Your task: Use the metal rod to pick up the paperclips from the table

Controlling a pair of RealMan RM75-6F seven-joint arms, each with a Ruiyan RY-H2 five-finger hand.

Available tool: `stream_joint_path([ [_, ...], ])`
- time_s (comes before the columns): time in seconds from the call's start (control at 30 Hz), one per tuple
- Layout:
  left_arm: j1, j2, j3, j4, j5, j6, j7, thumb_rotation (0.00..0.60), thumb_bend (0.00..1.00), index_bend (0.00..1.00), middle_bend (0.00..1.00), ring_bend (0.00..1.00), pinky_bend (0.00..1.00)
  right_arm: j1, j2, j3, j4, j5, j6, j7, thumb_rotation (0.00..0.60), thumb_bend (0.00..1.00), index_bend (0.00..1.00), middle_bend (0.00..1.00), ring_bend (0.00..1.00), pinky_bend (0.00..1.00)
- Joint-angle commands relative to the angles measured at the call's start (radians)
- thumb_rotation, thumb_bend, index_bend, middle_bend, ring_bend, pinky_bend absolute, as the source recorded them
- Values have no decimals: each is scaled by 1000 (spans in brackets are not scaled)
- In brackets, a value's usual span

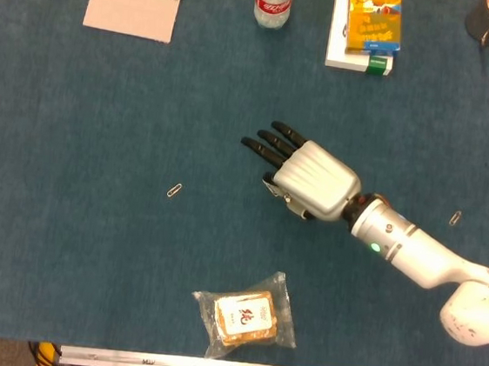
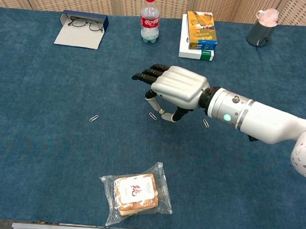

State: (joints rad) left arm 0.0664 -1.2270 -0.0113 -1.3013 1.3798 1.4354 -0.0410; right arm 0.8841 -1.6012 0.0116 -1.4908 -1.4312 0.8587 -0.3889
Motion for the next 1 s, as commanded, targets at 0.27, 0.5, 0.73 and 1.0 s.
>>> stream_joint_path([
  [0.27,10,-3,3,3,-3,8,4,600,349,256,0,0,113,-14,-2,-8,-9,-23,5,9,600,286,597,43,0,60],
  [0.5,16,-3,4,-4,-2,16,11,600,349,255,0,0,113,-23,2,-8,-13,-32,8,17,600,287,597,43,0,60],
  [0.73,20,-3,4,-7,-2,20,13,600,349,255,0,0,113,-24,-7,0,2,-28,-2,23,600,289,597,43,0,60],
  [1.0,21,-6,6,4,-6,9,10,600,349,255,0,0,115,-18,-23,13,24,-26,-15,33,600,292,597,43,0,60],
])
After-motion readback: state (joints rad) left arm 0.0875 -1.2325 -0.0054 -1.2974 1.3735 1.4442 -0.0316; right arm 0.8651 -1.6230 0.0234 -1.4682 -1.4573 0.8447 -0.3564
